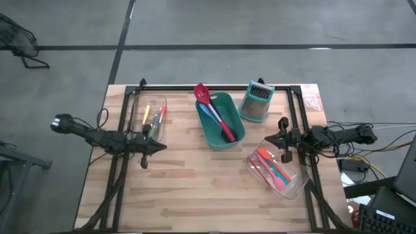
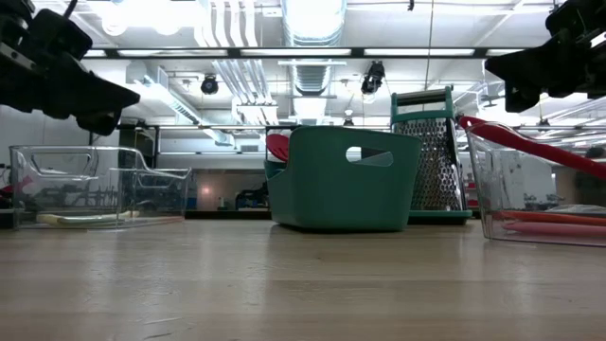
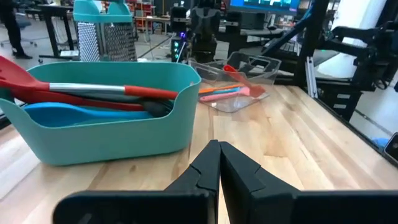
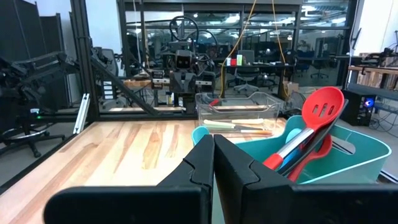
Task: Pick & Place Kitchen Items
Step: Return to Home Position
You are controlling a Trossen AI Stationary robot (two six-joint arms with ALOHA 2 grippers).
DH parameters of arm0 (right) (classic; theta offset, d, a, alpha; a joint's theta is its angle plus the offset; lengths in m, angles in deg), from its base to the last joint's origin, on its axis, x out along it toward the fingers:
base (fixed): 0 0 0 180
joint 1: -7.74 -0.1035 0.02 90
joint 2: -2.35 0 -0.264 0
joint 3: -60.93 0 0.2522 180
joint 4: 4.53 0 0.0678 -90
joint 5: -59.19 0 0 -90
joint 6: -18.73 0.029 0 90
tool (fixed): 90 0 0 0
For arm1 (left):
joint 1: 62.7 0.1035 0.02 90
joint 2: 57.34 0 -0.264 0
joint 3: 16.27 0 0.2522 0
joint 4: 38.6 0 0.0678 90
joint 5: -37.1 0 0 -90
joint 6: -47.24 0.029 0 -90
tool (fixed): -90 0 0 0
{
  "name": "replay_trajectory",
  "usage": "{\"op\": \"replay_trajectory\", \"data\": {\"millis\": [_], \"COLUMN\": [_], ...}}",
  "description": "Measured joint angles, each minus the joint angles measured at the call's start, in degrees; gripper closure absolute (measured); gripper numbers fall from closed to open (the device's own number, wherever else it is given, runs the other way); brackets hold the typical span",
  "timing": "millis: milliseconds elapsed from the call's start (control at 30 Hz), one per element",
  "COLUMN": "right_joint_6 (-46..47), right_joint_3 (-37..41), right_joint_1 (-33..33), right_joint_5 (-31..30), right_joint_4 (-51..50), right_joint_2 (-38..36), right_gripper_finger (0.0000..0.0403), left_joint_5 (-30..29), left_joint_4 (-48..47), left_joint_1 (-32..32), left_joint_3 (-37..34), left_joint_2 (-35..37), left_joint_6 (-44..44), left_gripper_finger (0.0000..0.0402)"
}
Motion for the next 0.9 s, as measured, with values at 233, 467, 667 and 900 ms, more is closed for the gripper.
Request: {"op": "replay_trajectory", "data": {"millis": [233,467,667,900], "right_joint_6": [0.0,0.0,0.0,0.1], "right_joint_3": [0.0,0.0,0.0,0.0], "right_joint_1": [0.0,0.0,0.0,0.0], "right_joint_5": [0.0,0.0,0.0,0.0], "right_joint_4": [0.0,0.0,0.0,0.0], "right_joint_2": [0.0,0.0,0.0,0.0], "right_gripper_finger": [0.0394,0.0394,0.0394,0.0394], "left_joint_5": [0.1,0.1,0.1,0.1], "left_joint_4": [1.1,1.4,1.5,1.5], "left_joint_1": [0.0,0.0,0.0,0.0], "left_joint_3": [0.0,0.0,0.0,0.0], "left_joint_2": [0.0,0.0,0.0,0.0], "left_joint_6": [0.0,0.0,0.0,0.0], "left_gripper_finger": [0.0390,0.0390,0.0390,0.0390]}}
